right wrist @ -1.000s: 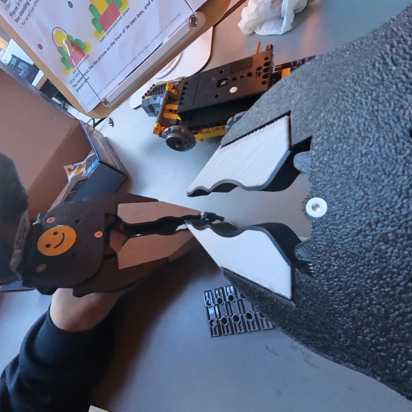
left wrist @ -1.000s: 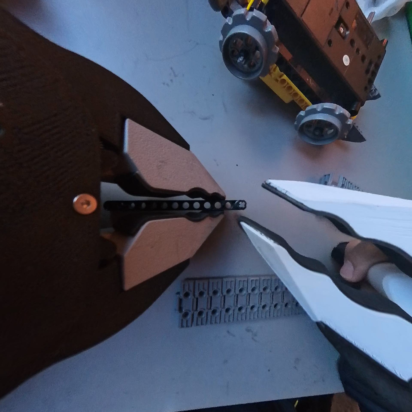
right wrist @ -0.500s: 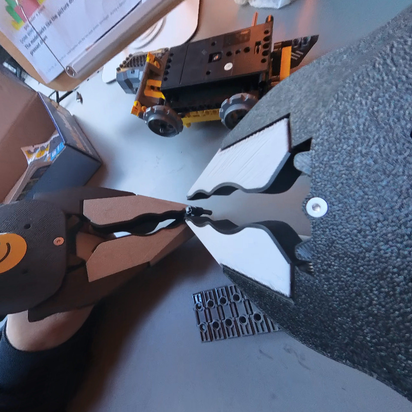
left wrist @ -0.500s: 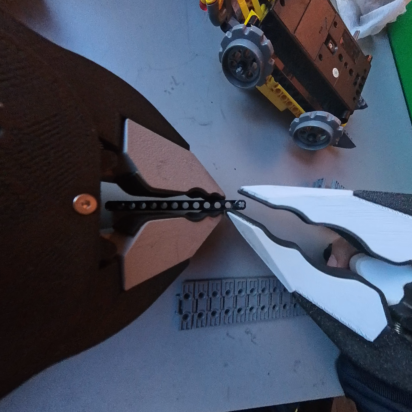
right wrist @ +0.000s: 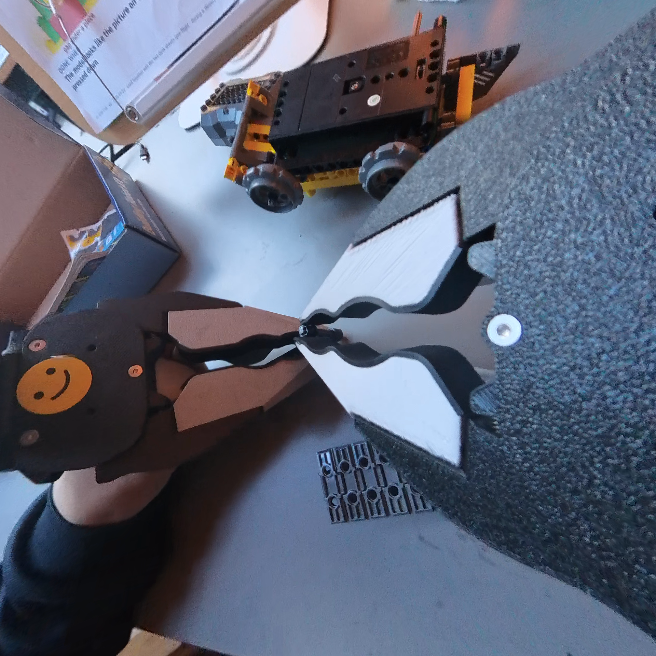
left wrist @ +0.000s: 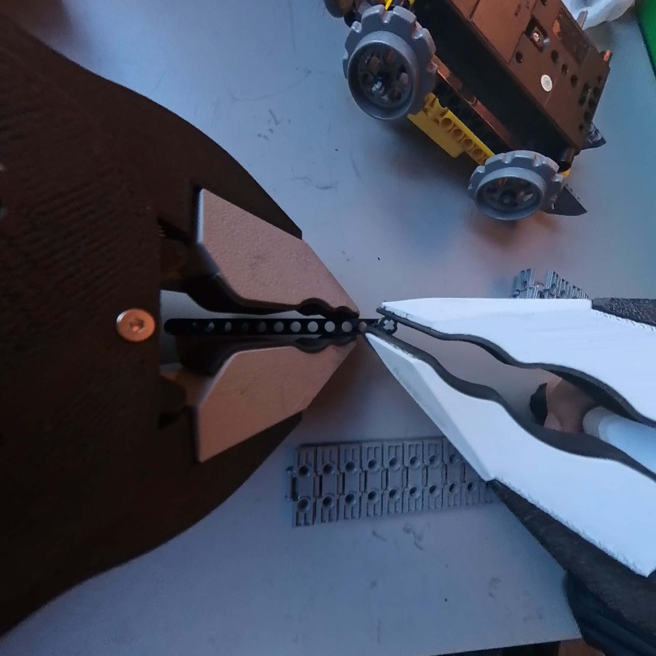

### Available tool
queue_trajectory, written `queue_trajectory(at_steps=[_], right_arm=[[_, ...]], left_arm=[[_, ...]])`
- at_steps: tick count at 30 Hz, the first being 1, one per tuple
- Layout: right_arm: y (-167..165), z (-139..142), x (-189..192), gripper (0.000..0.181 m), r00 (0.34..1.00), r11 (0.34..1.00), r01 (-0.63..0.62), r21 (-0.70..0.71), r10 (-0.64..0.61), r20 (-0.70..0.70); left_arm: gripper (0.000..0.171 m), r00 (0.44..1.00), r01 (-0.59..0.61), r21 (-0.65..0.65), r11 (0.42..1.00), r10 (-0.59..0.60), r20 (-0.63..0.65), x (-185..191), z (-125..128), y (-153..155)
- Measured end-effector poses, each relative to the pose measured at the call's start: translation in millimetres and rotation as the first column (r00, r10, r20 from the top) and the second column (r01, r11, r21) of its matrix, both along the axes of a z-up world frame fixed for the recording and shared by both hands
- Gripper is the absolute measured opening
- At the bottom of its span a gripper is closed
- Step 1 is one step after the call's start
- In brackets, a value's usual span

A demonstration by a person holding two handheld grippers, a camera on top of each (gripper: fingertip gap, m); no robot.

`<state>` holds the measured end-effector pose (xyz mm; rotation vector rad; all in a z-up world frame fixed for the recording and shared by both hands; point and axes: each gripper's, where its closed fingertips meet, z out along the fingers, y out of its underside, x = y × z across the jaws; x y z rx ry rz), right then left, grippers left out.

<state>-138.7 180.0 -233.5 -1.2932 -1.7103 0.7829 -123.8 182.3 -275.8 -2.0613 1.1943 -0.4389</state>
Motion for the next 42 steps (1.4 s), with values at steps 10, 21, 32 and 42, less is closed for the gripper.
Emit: queue_trajectory(at_steps=[10,21,32,42], right_arm=[[0.6,2.2,-2.4,0.000,0.999,0.998,0.039,0.058,-0.039,-0.001],[-0.5,3.2,-2.6,0.000,0.999,0.998,0.043,0.054,-0.043,0.002],[-0.7,4.1,-3.2,0.000,0.999,0.998,0.044,0.055,-0.044,0.002],[-0.8,6.6,-3.8,0.000,0.999,0.997,0.043,0.058,-0.043,-0.006]], left_arm=[[0.006,1.000,-0.002,-0.015,1.000,0.002,0.006,0.0,-0.7,0.0],[0.006,1.000,0.003,-0.021,1.000,-0.003,0.008,0.6,-0.9,-0.9],[0.006,1.000,0.000,-0.015,1.000,0.000,0.004,0.6,-0.8,-0.6],[0.006,1.000,-0.001,-0.015,1.000,0.001,0.006,1.1,-0.8,-0.4]])
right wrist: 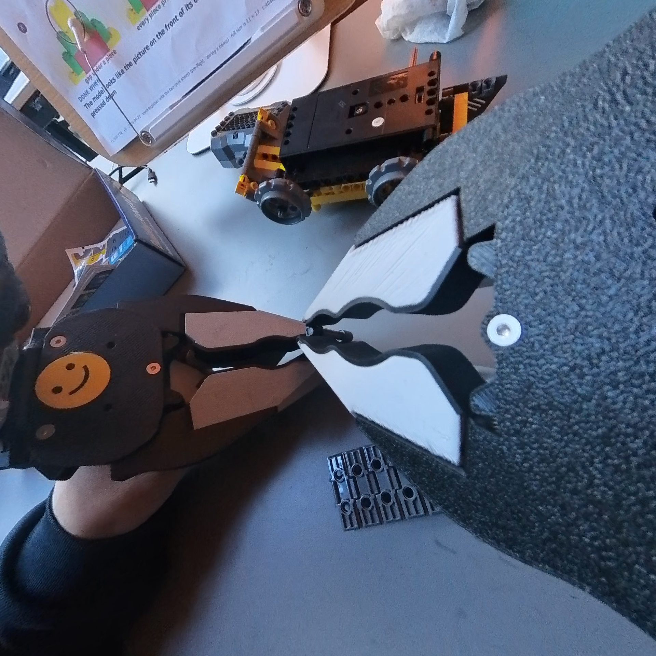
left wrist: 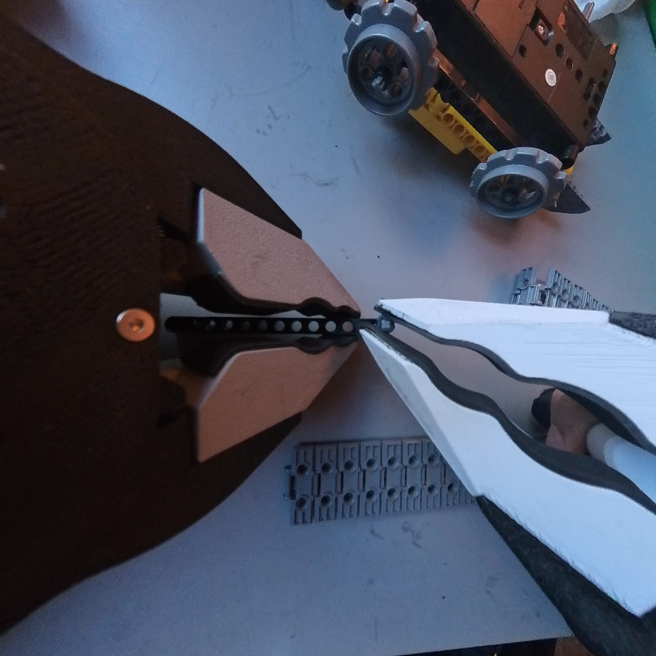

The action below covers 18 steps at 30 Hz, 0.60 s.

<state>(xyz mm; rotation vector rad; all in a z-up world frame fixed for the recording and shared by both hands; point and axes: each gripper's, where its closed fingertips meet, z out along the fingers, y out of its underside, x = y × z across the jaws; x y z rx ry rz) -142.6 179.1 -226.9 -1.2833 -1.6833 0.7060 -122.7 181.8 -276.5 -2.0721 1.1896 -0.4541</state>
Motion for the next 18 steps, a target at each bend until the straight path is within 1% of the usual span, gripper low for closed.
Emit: queue_trajectory(at_steps=[1,2,3,4,5,7,9,11,14,16,18], right_arm=[[-7,13,-2,0.000,0.997,0.999,-0.036,-0.029,0.034,-0.071],[-24,43,-5,0.000,0.974,0.988,-0.115,-0.099,0.092,-0.208],[-34,69,-8,0.000,0.950,0.982,-0.152,-0.112,0.114,-0.290],[-28,73,-15,0.000,0.957,0.995,-0.096,-0.021,0.086,-0.276],[-20,67,-17,0.001,0.969,0.998,-0.040,0.056,0.053,-0.242],[-18,67,-11,0.001,0.964,0.998,-0.048,0.042,0.058,-0.261],[-4,74,-3,0.001,0.957,1.000,-0.015,0.019,0.019,-0.289],[1,80,-1,0.001,0.951,1.000,0.001,0.009,0.001,-0.309],[7,75,2,0.001,0.959,0.998,0.034,0.055,-0.017,-0.284],[10,69,4,0.002,0.963,0.998,0.041,0.050,-0.026,-0.269],[12,68,6,0.002,0.962,0.997,0.052,0.052,-0.036,-0.271]], left_arm=[[0.006,1.000,0.004,-0.001,1.000,-0.004,0.005,2,0,0],[0.006,1.000,0.025,-0.009,1.000,-0.025,0.011,9,-1,-2],[0.006,0.999,0.052,-0.004,0.999,-0.052,0.008,19,-1,-4],[0.006,0.998,0.063,0.028,0.998,-0.062,-0.013,26,0,-4],[0.005,0.998,0.063,0.065,0.996,-0.061,-0.035,30,0,-2],[0.004,0.998,0.057,0.061,0.997,-0.056,-0.029,31,0,-1],[0.006,0.998,0.055,0.032,0.998,-0.055,-0.011,31,0,-1],[0.006,0.999,0.038,0.006,0.999,-0.038,0.005,28,0,1],[0.006,1.000,0.015,-0.010,1.000,-0.015,0.015,23,0,5],[0.006,1.000,0.015,0.002,1.000,-0.015,0.009,22,0,5],[0.006,1.000,0.014,-0.014,1.000,-0.014,0.018,21,0,4]])
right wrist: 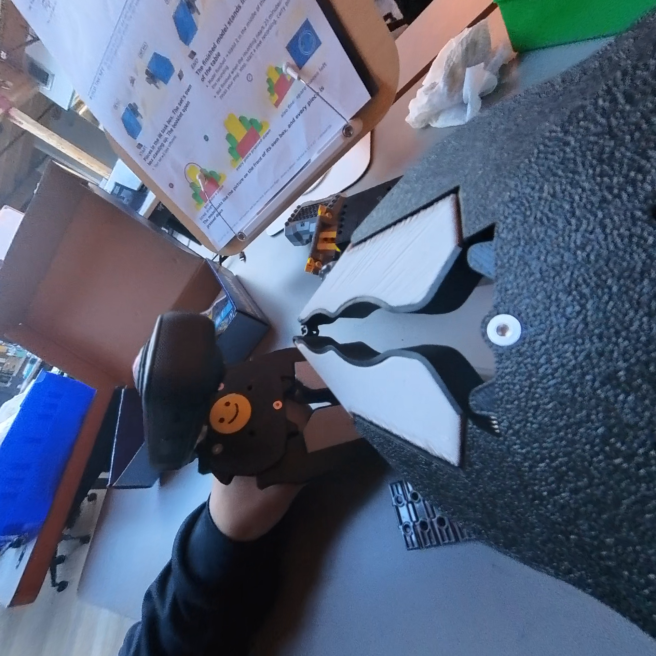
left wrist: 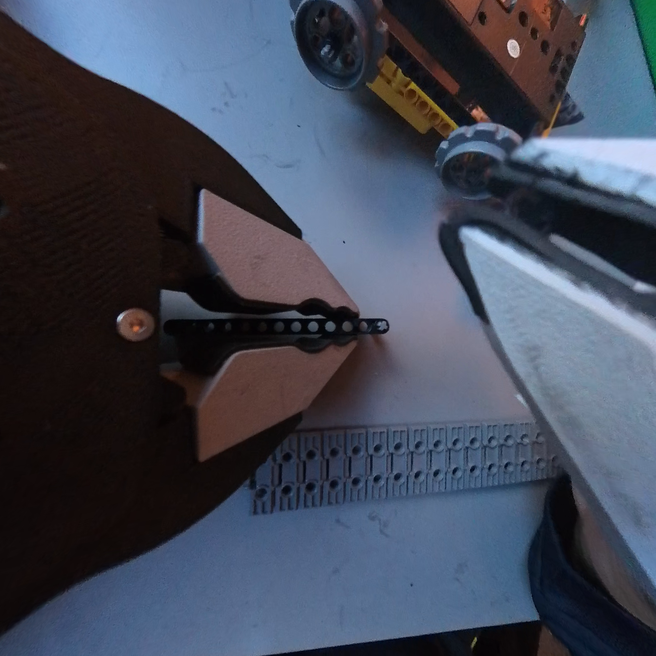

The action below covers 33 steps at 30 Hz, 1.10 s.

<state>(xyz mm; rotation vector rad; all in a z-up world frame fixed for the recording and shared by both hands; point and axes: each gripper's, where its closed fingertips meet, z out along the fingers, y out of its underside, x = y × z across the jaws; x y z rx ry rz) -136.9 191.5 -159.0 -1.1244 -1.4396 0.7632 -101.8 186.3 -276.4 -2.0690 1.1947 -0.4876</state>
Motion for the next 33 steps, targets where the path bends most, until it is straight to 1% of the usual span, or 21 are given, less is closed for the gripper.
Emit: queue_trajectory(at_steps=[6,8,9,11,13,15,16,17,18,19,20,21,22,24,25,26,27,29,31,32,33], right_arm=[[0,3,0,0.002,1.000,0.999,0.011,0.052,-0.010,-0.025],[9,13,6,0.002,0.997,0.995,0.059,0.076,-0.054,-0.063],[18,24,12,0.002,0.991,0.991,0.106,0.084,-0.098,-0.093],[44,53,36,0.003,0.965,0.969,0.228,0.094,-0.213,-0.151],[83,88,75,0.003,0.913,0.920,0.382,0.088,-0.360,-0.192],[131,112,123,0.003,0.838,0.840,0.538,0.073,-0.522,-0.160],[157,114,148,0.003,0.793,0.792,0.607,0.064,-0.600,-0.105],[182,107,172,0.003,0.747,0.746,0.665,0.040,-0.665,-0.025],[203,91,192,0.003,0.714,0.716,0.698,-0.015,-0.695,0.083],[216,67,205,0.003,0.705,0.703,0.705,-0.099,-0.676,0.215],[224,37,217,0.003,0.693,0.678,0.710,-0.190,-0.626,0.357],[230,11,230,0.007,0.660,0.631,0.735,-0.247,-0.585,0.471],[238,-5,241,0.012,0.628,0.592,0.762,-0.262,-0.576,0.523],[243,-22,250,0.014,0.635,0.572,0.760,-0.307,-0.555,0.538],[243,-30,255,0.014,0.622,0.556,0.769,-0.316,-0.538,0.569],[247,-33,261,0.018,0.594,0.543,0.789,-0.289,-0.551,0.586],[251,-27,265,0.021,0.583,0.547,0.797,-0.255,-0.587,0.562],[252,-10,264,0.013,0.612,0.565,0.782,-0.264,-0.616,0.495],[252,7,265,0.025,0.622,0.560,0.779,-0.281,-0.638,0.454],[249,21,260,0.027,0.639,0.580,0.767,-0.273,-0.656,0.403],[239,37,250,0.025,0.680,0.629,0.732,-0.262,-0.649,0.341]], left_arm=[[0.006,1.000,-0.029,-0.004,1.000,0.029,0.002,-11,0,3],[0.006,0.999,-0.032,0.001,0.999,0.032,0.002,-12,1,4],[0.006,0.999,-0.035,0.010,0.999,0.035,0.007,-13,2,4],[0.006,0.999,-0.038,0.038,0.999,0.037,0.031,-14,7,5],[0.005,0.998,-0.041,0.056,0.998,0.038,0.045,-16,11,4],[0.005,0.997,-0.051,0.072,0.996,0.047,0.058,-21,14,5],[0.005,0.996,-0.056,0.080,0.995,0.050,0.071,-22,17,6],[0.005,0.995,-0.058,0.080,0.995,0.052,0.083,-23,18,6],[0.005,0.994,-0.061,0.075,0.995,0.054,0.093,-24,19,6],[0.005,0.993,-0.066,0.076,0.995,0.058,0.100,-25,20,6],[0.005,0.992,-0.070,0.079,0.994,0.061,0.106,-25,22,7],[0.005,0.992,-0.073,0.082,0.994,0.063,0.108,-26,23,7],[0.005,0.991,-0.077,0.089,0.993,0.067,0.112,-26,24,7],[0.005,0.990,-0.095,0.108,0.990,0.083,0.116,-30,27,10],[0.005,0.989,-0.102,0.107,0.989,0.089,0.119,-31,28,11],[0.005,0.987,-0.110,0.102,0.989,0.096,0.130,-33,29,11],[0.005,0.984,-0.118,0.097,0.988,0.103,0.146,-34,31,12],[0.005,0.979,-0.138,0.082,0.987,0.123,0.165,-39,32,14],[0.005,0.973,-0.164,0.080,0.983,0.148,0.179,-45,35,18],[0.005,0.968,-0.177,0.078,0.981,0.160,0.192,-48,37,19],[0.005,0.964,-0.189,0.074,0.979,0.170,0.203,-51,38,21]])
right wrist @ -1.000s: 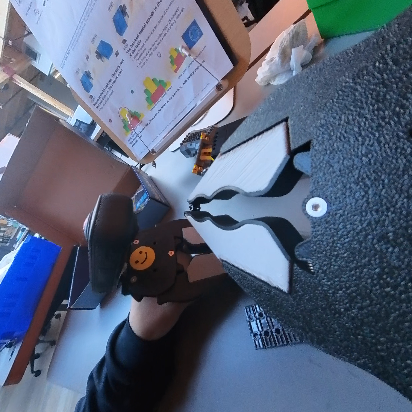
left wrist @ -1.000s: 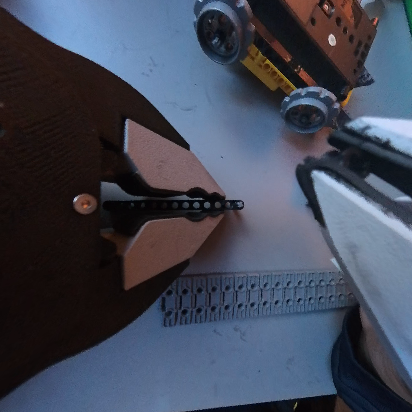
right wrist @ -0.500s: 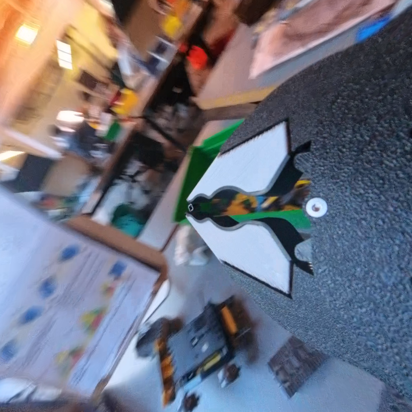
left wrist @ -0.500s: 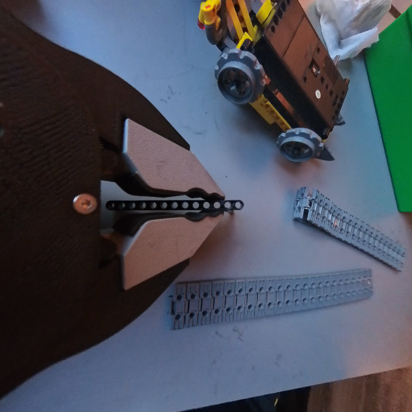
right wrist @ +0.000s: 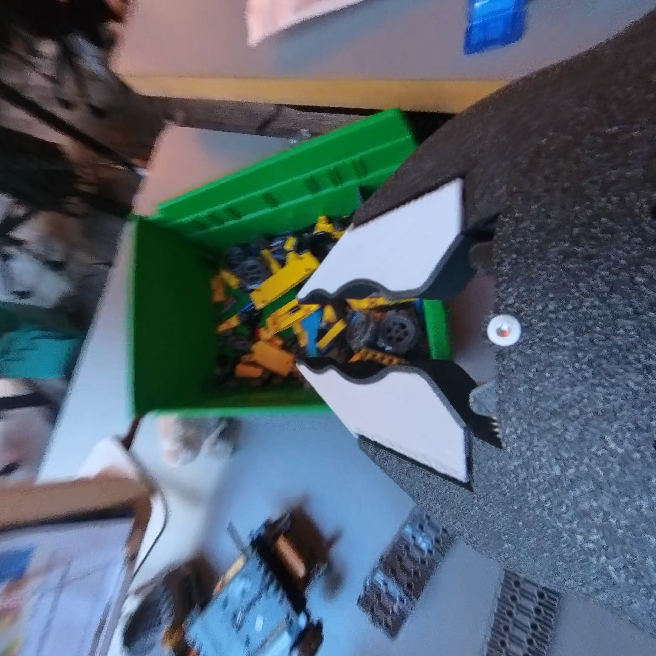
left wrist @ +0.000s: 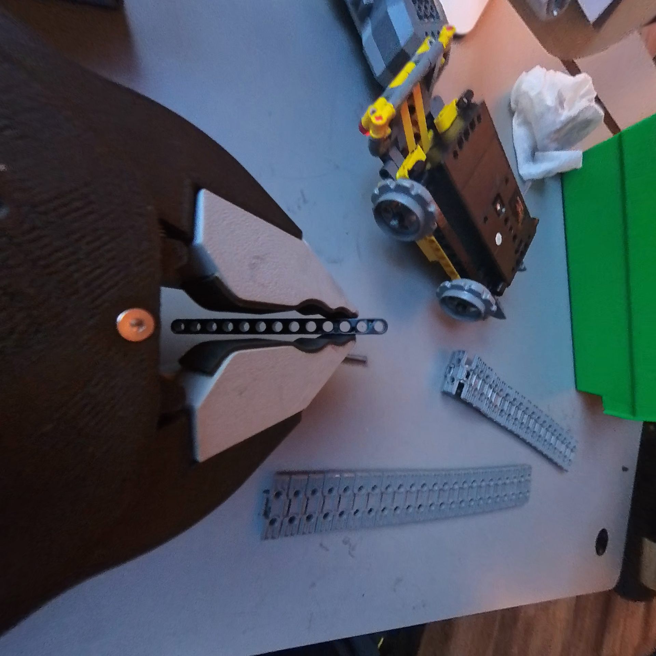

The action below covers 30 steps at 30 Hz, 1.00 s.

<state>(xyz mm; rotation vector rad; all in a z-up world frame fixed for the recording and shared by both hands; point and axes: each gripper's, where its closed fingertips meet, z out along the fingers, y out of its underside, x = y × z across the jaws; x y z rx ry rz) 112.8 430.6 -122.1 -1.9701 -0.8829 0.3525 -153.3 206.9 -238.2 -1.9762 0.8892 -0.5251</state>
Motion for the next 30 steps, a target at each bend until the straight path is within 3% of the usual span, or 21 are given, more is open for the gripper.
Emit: queue_trajectory(at_steps=[2,4,7,9,13,19,22,27,30], right_arm=[[-42,21,-40,0.022,0.981,0.981,-0.180,0.075,0.184,-0.053],[-103,14,-95,0.018,0.900,0.903,-0.428,0.043,0.430,-0.067],[-189,-36,-165,0.018,0.723,0.718,-0.689,-0.095,0.690,-0.034],[-221,-74,-198,0.012,0.624,0.626,-0.769,-0.133,0.779,0.060],[-235,-126,-234,0.014,0.524,0.551,-0.802,-0.230,0.834,0.172],[-229,-145,-246,0.013,0.494,0.524,-0.802,-0.287,0.852,0.175],[-230,-156,-245,0.004,0.482,0.519,-0.794,-0.318,0.855,0.191],[-229,-147,-242,0.001,0.516,0.548,-0.789,-0.278,0.836,0.185],[-211,-105,-226,0.001,0.603,0.627,-0.761,-0.169,0.779,0.174]], left_arm=[[0.005,1.000,-0.026,-0.007,1.000,0.026,0.006,-8,0,3],[0.005,0.999,-0.044,-0.020,0.999,0.044,0.014,-13,0,6],[0.005,0.998,-0.048,-0.035,0.998,0.049,0.033,-14,-2,7],[0.005,0.999,-0.048,-0.037,0.998,0.049,0.020,-15,-5,7],[0.005,0.998,-0.054,-0.017,0.998,0.054,-0.024,-17,-7,8],[0.005,0.992,-0.075,0.035,0.997,0.078,-0.096,-27,-5,11],[0.005,0.992,-0.068,0.040,0.997,0.072,-0.101,-26,-5,10],[0.005,0.986,-0.054,0.067,0.996,0.064,-0.153,-24,-7,10],[0.005,0.983,-0.049,0.078,0.996,0.062,-0.172,-24,-9,10]])
